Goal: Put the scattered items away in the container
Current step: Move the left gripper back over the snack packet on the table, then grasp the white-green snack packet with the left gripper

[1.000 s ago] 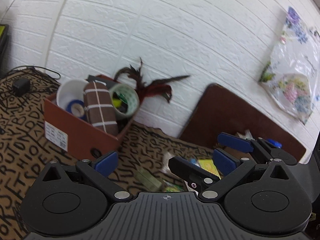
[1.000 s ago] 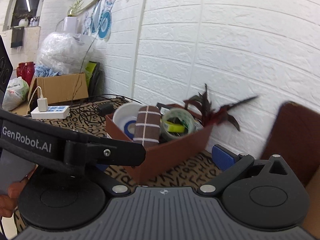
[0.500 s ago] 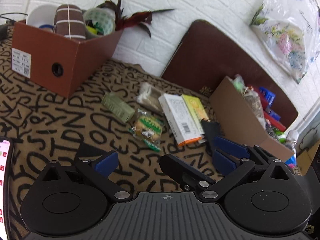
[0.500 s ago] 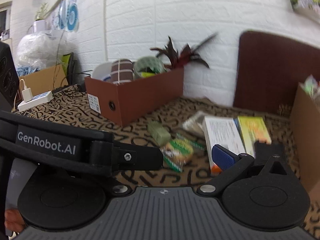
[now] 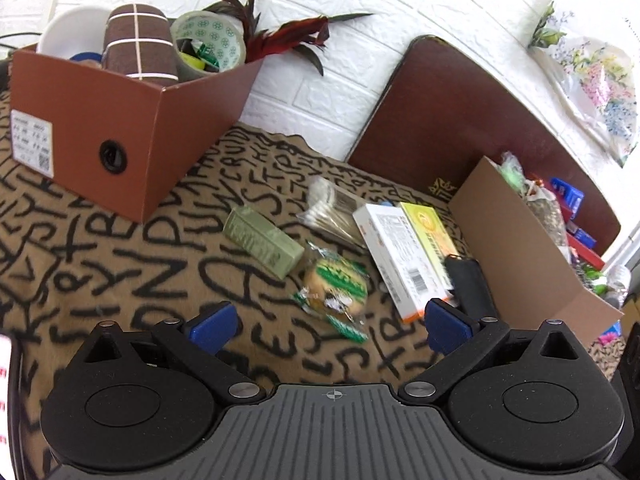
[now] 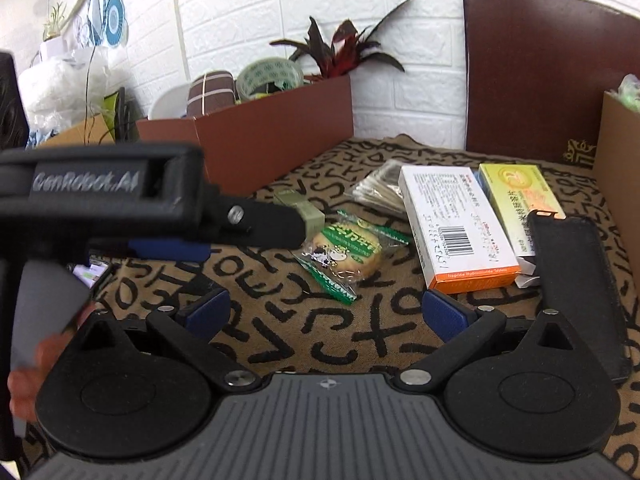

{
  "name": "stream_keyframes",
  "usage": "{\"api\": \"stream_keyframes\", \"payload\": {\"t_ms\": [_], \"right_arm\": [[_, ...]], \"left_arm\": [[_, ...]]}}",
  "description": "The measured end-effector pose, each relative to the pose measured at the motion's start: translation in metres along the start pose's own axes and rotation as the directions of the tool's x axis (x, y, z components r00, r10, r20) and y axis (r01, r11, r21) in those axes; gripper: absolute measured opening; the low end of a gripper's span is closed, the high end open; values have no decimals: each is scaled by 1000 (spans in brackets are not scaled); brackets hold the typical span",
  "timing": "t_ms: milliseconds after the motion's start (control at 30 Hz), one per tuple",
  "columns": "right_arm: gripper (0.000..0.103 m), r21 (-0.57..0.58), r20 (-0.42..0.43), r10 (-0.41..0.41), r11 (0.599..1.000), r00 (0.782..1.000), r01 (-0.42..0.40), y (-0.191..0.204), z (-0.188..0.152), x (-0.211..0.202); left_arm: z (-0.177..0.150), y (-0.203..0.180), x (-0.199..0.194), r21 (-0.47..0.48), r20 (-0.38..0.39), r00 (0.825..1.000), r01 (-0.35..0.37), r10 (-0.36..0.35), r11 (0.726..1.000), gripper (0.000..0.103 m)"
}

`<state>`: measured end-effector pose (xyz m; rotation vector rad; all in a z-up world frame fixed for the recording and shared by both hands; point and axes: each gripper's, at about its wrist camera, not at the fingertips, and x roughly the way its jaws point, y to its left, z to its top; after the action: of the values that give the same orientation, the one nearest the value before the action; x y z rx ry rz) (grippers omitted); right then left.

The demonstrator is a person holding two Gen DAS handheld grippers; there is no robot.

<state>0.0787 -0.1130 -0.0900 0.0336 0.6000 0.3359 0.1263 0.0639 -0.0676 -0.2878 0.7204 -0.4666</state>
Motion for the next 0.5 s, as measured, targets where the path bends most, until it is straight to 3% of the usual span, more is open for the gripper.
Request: {"api": "stream_keyframes", "payload": {"t_ms": [100, 367, 500], "right_arm": [[99, -2, -16, 3, 1000, 1000, -3, -2, 2, 8], [86, 4, -50, 16, 1000, 999, -16, -6, 9, 32], [86, 1, -54, 16, 1000, 998, -16, -8, 13, 40]], "left_arm": [[5, 2, 13, 10, -23, 1000, -6, 6, 1000, 100], [14, 9, 41, 13, -88, 996, -1, 2, 1000, 81], [20, 8, 51, 27, -111, 994, 12, -9, 1000, 71]]}}
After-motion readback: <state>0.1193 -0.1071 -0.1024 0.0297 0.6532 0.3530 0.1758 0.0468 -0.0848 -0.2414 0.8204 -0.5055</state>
